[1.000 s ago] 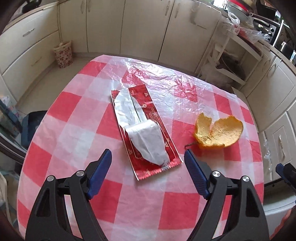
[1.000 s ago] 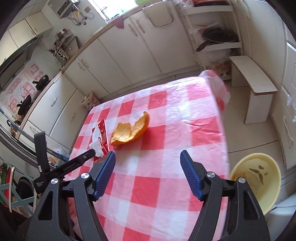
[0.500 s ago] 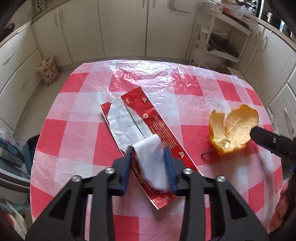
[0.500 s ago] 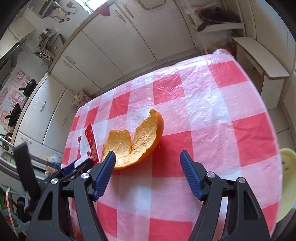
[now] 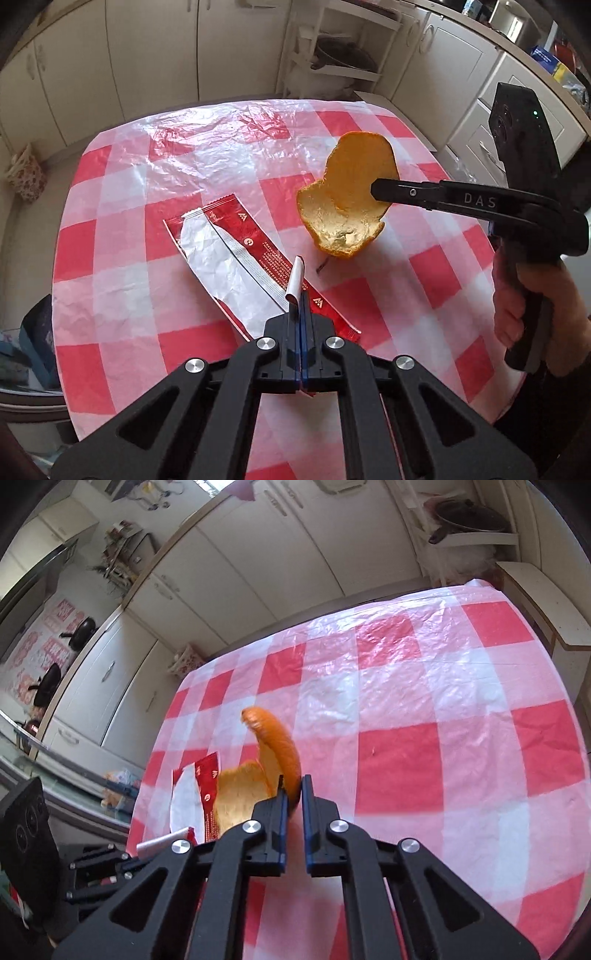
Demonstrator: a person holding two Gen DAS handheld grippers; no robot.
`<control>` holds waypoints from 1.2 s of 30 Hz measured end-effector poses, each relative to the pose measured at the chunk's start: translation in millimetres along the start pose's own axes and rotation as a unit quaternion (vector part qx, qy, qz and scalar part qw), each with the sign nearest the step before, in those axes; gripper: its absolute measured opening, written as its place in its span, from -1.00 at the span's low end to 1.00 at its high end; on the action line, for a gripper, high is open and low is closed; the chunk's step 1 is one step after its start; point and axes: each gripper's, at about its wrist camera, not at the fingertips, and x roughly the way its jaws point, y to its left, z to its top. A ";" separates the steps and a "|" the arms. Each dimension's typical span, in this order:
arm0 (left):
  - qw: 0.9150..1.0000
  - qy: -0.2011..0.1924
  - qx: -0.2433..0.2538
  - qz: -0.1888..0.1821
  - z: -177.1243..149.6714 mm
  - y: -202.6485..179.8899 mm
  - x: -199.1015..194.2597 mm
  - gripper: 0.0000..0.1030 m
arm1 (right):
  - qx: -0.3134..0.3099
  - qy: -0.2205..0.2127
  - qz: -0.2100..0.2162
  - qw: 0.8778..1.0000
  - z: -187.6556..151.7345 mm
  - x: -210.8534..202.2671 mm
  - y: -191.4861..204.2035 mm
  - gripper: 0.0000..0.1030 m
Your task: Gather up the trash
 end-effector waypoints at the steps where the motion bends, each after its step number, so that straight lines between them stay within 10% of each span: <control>1: 1.000 0.002 0.005 -0.003 -5.4 -1.2 -4.7 -0.99 | -0.007 0.008 0.001 1.000 -2.8 -2.7 0.3 -0.85; 12: 0.999 0.047 0.000 0.028 -66.5 14.9 -29.2 -0.87 | -0.071 0.071 -0.001 0.995 -56.2 -53.0 -24.9 -0.79; 19: 0.996 0.014 -0.050 0.070 -81.3 31.2 -45.2 0.43 | -0.090 0.073 -0.004 0.993 -68.5 -43.7 -12.3 -0.18; 27: 0.993 0.041 -0.008 0.110 -81.5 3.9 -6.2 0.50 | -0.094 0.067 -0.010 0.993 -69.3 -27.5 -4.4 -0.30; 30: 0.993 0.017 0.001 0.116 -78.7 -8.2 -3.1 0.22 | -0.086 0.057 -0.008 0.995 -65.7 -27.9 -6.7 -0.57; 33: 0.995 0.011 -0.002 0.100 -72.6 -11.9 -5.0 -0.86 | -0.085 0.048 -0.007 0.995 -63.7 -31.1 -8.6 -0.76; 36: 0.998 0.012 -0.035 0.059 -68.0 -3.6 -8.7 -0.99 | -0.085 0.038 -0.002 0.996 -61.0 -40.4 -11.2 -0.82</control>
